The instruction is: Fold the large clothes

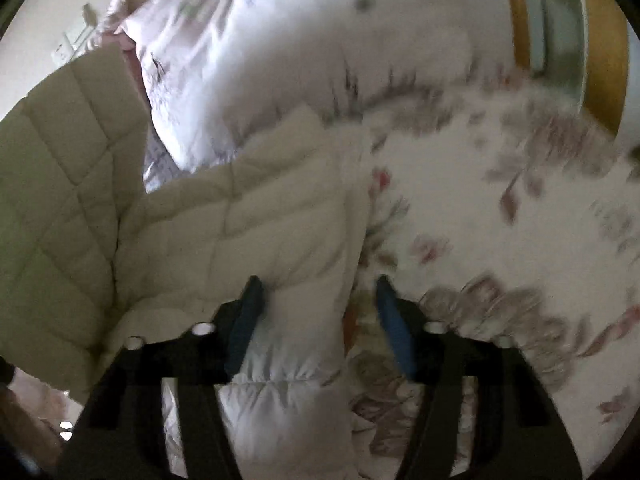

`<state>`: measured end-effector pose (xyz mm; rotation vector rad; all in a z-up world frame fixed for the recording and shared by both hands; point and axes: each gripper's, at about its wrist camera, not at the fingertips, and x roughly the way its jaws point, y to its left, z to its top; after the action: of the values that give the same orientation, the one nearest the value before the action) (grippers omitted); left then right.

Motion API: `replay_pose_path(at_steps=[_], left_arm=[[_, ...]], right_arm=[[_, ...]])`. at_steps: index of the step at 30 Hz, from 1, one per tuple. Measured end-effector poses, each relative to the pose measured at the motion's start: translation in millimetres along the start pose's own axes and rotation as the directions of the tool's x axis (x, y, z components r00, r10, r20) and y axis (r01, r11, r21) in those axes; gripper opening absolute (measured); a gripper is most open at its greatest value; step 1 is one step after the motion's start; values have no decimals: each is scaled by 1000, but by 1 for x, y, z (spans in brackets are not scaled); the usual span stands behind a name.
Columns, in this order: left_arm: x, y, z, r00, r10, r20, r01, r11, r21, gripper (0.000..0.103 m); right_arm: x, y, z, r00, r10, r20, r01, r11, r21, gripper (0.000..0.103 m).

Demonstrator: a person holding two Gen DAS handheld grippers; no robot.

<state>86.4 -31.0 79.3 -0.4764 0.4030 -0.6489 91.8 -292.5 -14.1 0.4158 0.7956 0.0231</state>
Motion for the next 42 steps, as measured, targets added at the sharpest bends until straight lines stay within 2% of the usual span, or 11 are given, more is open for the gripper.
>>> replay_pose_path(at_steps=[1,5,13,18,21,24,26,28,32,40,42], left_arm=[[4,0,-3,1000,-5,-13,5,1000,5,33],[22,-15,-13,996,-27,-80,32,998,54,33],[59,-33,-48,964,-53,-259,93,985,143,33],[82,-37,-68,933,-14,-359,84,980,180,33],[91,-37,-78,911,23,-413,62,979,192,34],[104,-36,-90,879,66,-471,42,976,215,35],[108,-37,-94,869,82,-488,36,973,228,36],[112,-39,-96,861,97,-499,28,971,237,37],[115,-42,-99,853,130,-505,8,965,262,38],[123,-54,-106,843,186,-504,-10,943,332,42],[124,-56,-106,842,194,-503,-13,940,340,42]], right_arm=[[8,-2,-1,998,51,-28,-51,999,12,26],[18,10,2,995,93,-34,-94,995,-13,10],[43,18,11,984,159,-82,-160,987,-14,8],[31,2,14,991,126,-53,-127,992,-2,16],[13,-18,17,999,48,-13,-47,999,22,44],[-10,-45,26,996,-57,63,51,994,95,49],[-26,-58,37,993,-19,116,2,989,145,49],[-42,-54,43,983,94,159,-117,983,141,51],[-50,-25,55,948,282,150,-294,954,65,64],[-26,21,71,959,265,101,-266,964,-2,64],[-23,21,73,960,259,102,-260,966,-10,47]])
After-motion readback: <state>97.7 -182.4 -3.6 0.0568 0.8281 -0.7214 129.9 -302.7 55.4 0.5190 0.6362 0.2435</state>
